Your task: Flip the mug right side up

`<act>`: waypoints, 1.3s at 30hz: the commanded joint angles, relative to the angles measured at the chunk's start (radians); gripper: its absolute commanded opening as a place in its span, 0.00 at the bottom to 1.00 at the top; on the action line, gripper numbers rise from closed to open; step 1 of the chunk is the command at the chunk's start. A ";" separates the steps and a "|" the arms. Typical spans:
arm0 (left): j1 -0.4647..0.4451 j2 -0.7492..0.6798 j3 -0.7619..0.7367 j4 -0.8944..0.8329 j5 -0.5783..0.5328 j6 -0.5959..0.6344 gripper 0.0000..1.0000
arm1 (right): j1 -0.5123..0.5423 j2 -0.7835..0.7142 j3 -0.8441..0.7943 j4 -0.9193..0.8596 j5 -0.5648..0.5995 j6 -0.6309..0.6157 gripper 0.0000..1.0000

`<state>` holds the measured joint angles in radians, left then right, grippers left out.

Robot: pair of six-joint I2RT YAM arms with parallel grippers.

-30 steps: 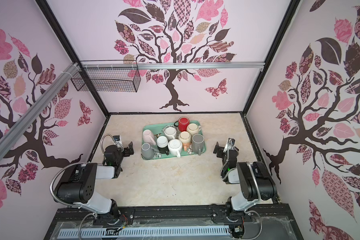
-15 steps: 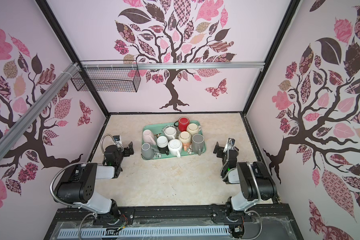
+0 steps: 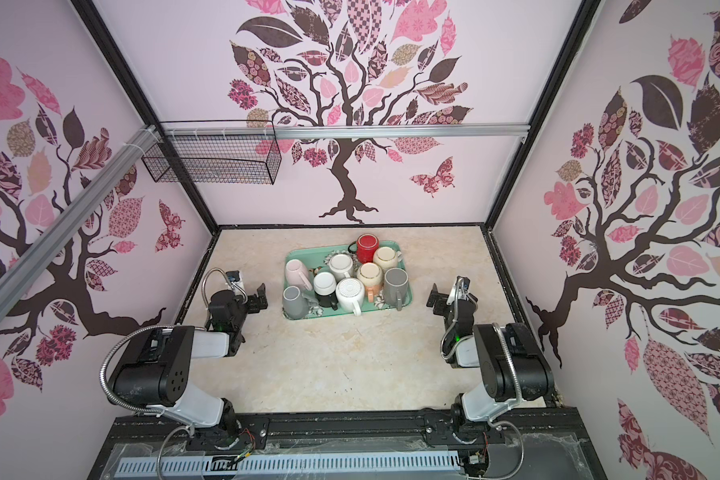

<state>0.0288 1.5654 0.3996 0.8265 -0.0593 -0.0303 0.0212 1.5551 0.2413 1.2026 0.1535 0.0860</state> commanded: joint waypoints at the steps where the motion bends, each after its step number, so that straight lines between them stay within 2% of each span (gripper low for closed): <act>1: 0.006 -0.009 -0.003 0.017 0.000 -0.002 0.97 | 0.005 0.016 0.013 0.033 0.002 -0.008 1.00; 6: 0.004 -0.013 -0.011 0.029 -0.010 -0.001 0.97 | 0.004 0.010 -0.020 0.088 0.015 -0.004 1.00; 8: -0.025 -0.036 -0.026 0.065 -0.159 -0.025 0.97 | 0.005 0.006 -0.057 0.157 0.014 -0.006 1.00; 11: -0.030 -0.166 0.012 -0.146 -0.257 -0.070 0.97 | 0.005 -0.043 -0.078 0.168 0.004 -0.009 1.00; 13: -0.030 -0.223 0.080 -0.322 -0.266 -0.104 0.97 | 0.005 -0.140 -0.038 -0.021 -0.004 -0.007 0.99; 14: -0.031 -0.235 0.127 -0.429 -0.272 -0.154 0.97 | 0.004 -0.198 0.013 -0.191 0.006 0.025 0.99; 16: -0.029 -0.237 0.223 -0.610 -0.302 -0.285 0.97 | 0.005 -0.261 0.148 -0.523 0.016 0.090 0.99; 17: -0.018 -0.232 0.281 -0.757 -0.308 -0.382 0.97 | 0.004 -0.257 0.217 -0.648 0.008 0.128 0.99; 19: 0.048 -0.195 0.385 -0.944 -0.213 -0.519 0.97 | 0.005 -0.216 0.327 -0.808 -0.050 0.177 0.98; 21: 0.140 -0.132 0.448 -1.032 0.018 -0.614 0.97 | 0.005 -0.151 0.437 -0.962 -0.133 0.254 0.94; 22: 0.175 -0.090 0.460 -1.028 0.137 -0.644 0.97 | 0.004 -0.110 0.491 -1.034 -0.187 0.284 0.86; 23: 0.205 -0.047 0.458 -1.005 0.246 -0.664 0.97 | 0.004 -0.072 0.532 -1.078 -0.250 0.306 0.73; 24: 0.227 -0.006 0.456 -0.976 0.369 -0.667 0.92 | 0.004 -0.035 0.566 -1.107 -0.312 0.327 0.61; 25: 0.239 0.030 0.458 -0.951 0.447 -0.659 0.87 | 0.004 -0.011 0.584 -1.116 -0.356 0.341 0.51; 28: 0.240 0.127 0.473 -0.908 0.621 -0.648 0.75 | 0.003 0.036 0.584 -1.072 -0.440 0.384 0.39; 32: 0.208 0.180 0.455 -0.809 0.701 -0.669 0.66 | 0.004 0.085 0.634 -1.124 -0.463 0.367 0.40; 35: 0.155 0.235 0.505 -0.831 0.732 -0.639 0.64 | 0.003 0.107 0.670 -1.183 -0.462 0.338 0.44; 39: 0.094 0.320 0.552 -0.824 0.773 -0.646 0.56 | -0.019 0.129 0.676 -1.192 -0.482 0.339 0.45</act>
<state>0.1558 1.8351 0.9073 -0.0082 0.6472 -0.6800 0.0170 1.6527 0.8822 0.0540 -0.2935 0.4374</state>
